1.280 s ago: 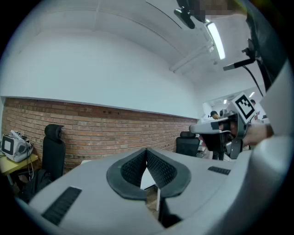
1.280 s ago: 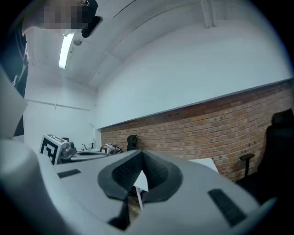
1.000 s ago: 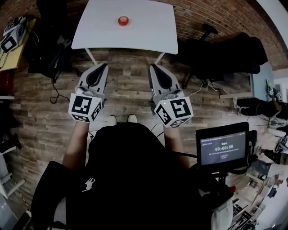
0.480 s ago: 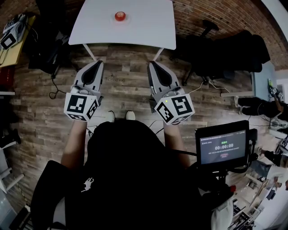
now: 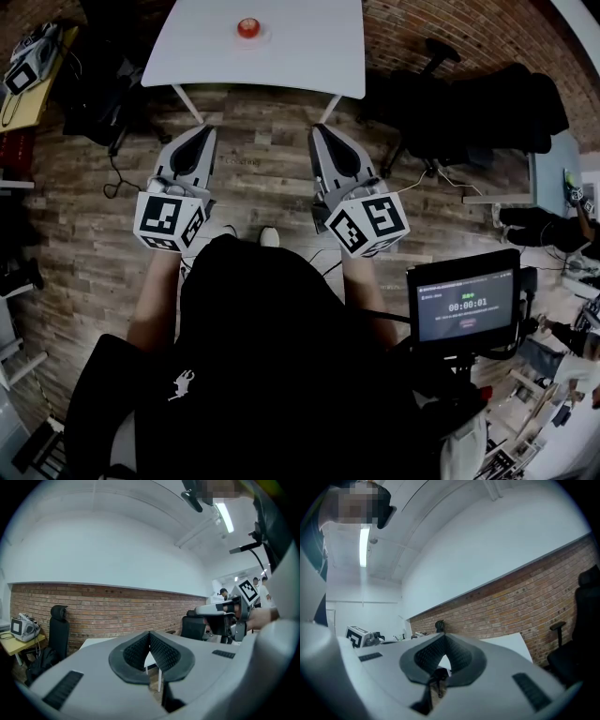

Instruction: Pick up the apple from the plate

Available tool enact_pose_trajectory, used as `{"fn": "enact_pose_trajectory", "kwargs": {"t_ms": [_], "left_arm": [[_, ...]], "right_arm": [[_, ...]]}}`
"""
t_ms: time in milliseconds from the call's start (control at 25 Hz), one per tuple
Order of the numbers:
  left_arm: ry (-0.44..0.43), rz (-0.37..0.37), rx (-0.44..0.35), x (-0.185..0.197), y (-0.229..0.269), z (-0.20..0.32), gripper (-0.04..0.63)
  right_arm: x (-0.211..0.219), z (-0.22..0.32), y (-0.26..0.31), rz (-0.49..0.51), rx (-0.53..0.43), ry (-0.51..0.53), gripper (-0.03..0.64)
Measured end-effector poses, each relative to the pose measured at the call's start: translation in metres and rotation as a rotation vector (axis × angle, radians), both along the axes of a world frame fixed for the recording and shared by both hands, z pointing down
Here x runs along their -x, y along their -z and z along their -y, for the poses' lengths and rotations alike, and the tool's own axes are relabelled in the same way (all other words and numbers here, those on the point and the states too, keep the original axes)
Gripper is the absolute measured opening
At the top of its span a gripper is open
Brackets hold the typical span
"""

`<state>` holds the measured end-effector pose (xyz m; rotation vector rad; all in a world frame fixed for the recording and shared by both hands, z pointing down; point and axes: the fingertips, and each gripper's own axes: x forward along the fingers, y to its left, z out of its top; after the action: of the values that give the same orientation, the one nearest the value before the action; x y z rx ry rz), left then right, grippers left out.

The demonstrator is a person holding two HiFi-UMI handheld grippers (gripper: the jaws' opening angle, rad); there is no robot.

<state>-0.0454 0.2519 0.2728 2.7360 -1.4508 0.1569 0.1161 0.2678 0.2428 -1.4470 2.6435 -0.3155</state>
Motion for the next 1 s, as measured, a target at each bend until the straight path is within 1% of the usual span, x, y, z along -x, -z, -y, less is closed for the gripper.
{"fn": "enact_pose_trajectory", "kwargs": {"t_ms": [320,600,800,1000], "left_arm": [[0.015,-0.014,-0.004,-0.001,0.001,-0.009,0.006],[0.030,-0.017,0.010,0.005,-0.010,-0.004,0.006],[-0.021,-0.046,-0.006,-0.001,-0.003,0.005,0.006],[-0.049,-0.030,-0.016,0.003,-0.003,0.037,0.006]], "right_arm": [[0.000,-0.007,0.001,-0.008,-0.003,0.019,0.005],[-0.002,-0.002,0.002,-0.019,-0.015,-0.004,0.005],[-0.003,0.003,0.007,-0.027,-0.030,-0.021,0.005],[0.009,0.031,0.010,-0.065,-0.046,-0.031,0.005]]}}
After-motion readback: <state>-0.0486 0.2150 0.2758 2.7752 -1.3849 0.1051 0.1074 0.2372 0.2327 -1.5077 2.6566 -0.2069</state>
